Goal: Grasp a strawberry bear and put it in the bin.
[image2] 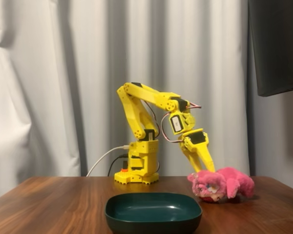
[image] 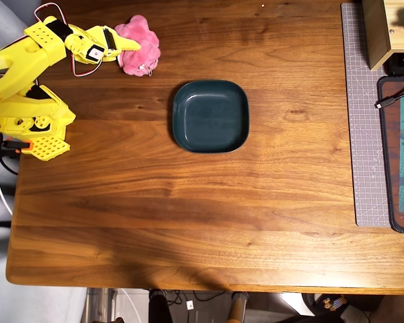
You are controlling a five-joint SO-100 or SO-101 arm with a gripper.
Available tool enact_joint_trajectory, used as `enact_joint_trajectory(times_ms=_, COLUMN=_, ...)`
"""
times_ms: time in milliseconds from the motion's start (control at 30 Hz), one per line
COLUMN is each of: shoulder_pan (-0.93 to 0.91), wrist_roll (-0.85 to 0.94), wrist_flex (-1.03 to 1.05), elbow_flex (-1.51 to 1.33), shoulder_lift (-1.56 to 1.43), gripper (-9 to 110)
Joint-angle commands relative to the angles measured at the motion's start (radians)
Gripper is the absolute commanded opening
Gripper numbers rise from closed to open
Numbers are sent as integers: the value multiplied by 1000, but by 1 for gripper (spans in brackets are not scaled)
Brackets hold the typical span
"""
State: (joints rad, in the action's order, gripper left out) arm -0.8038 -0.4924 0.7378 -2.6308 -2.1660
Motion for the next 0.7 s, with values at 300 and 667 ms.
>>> enact_joint_trajectory(times_ms=300, shoulder_pan=78, wrist_roll=-2, wrist_flex=18, elbow_flex=12, shoulder_lift=-2, gripper=42)
enact_joint_trajectory(times_ms=667, shoulder_pan=-110, wrist_roll=-5, wrist_flex=40, elbow_flex=11, shoulder_lift=-9, gripper=38)
